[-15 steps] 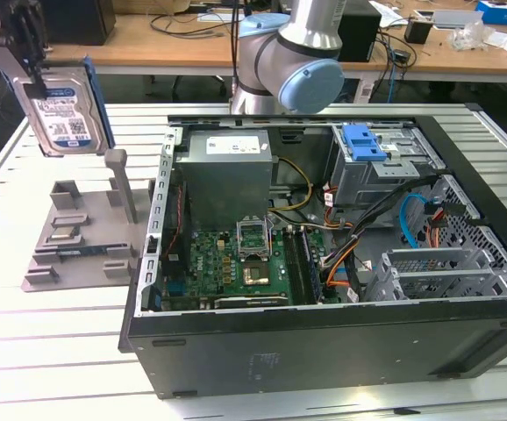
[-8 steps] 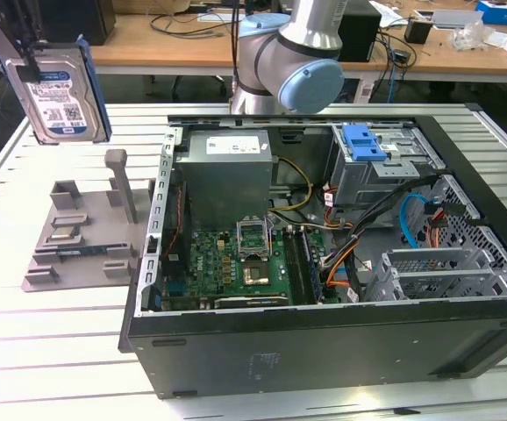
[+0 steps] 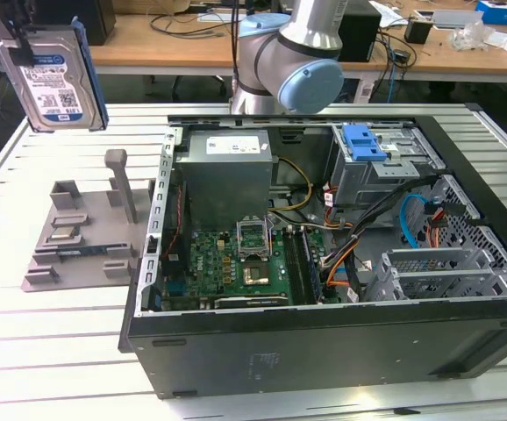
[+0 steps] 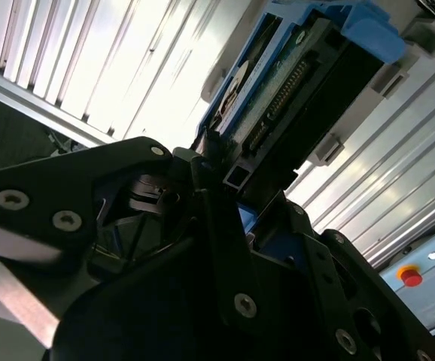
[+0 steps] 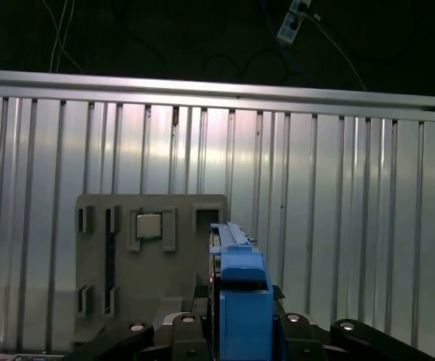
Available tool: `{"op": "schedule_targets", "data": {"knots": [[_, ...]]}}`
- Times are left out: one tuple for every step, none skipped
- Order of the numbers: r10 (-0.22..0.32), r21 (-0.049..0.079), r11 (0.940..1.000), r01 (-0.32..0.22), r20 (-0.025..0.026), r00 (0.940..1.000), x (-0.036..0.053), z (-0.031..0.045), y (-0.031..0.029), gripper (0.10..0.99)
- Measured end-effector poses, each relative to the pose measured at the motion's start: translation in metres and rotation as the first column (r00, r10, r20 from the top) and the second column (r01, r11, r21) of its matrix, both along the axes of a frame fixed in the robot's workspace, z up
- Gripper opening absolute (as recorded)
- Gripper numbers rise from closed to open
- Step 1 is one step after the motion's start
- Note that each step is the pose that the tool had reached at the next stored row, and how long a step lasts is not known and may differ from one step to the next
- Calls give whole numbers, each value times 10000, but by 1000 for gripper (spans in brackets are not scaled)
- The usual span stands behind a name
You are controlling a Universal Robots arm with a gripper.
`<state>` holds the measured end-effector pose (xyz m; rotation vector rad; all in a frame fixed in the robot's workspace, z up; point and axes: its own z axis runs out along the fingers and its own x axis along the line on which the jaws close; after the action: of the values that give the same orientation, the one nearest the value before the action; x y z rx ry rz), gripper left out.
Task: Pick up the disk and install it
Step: 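Pick up the disk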
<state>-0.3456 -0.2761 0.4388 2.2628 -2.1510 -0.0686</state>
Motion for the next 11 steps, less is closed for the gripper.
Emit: {"op": "schedule_targets", "data": {"knots": [[0,1,10000,0,0,10000,0,26,1,369],[0,0,10000,0,0,10000,0,45,2,369],[0,0,10000,0,1,10000,0,77,4,369],[0,1,10000,0,0,10000,0,102,5,369],[0,0,10000,0,0,10000,0,119,6,369],[0,0,10000,0,1,10000,0,145,7,369],[0,0,10000,0,0,10000,0,168,8,369],[-1,0,10000,1,0,10000,0,186,9,369],[-1,1,10000,1,1,10000,0,218,11,369],[-1,0,10000,1,0,10000,0,252,12,369],[0,0,10000,0,0,10000,0,274,13,369]]}}
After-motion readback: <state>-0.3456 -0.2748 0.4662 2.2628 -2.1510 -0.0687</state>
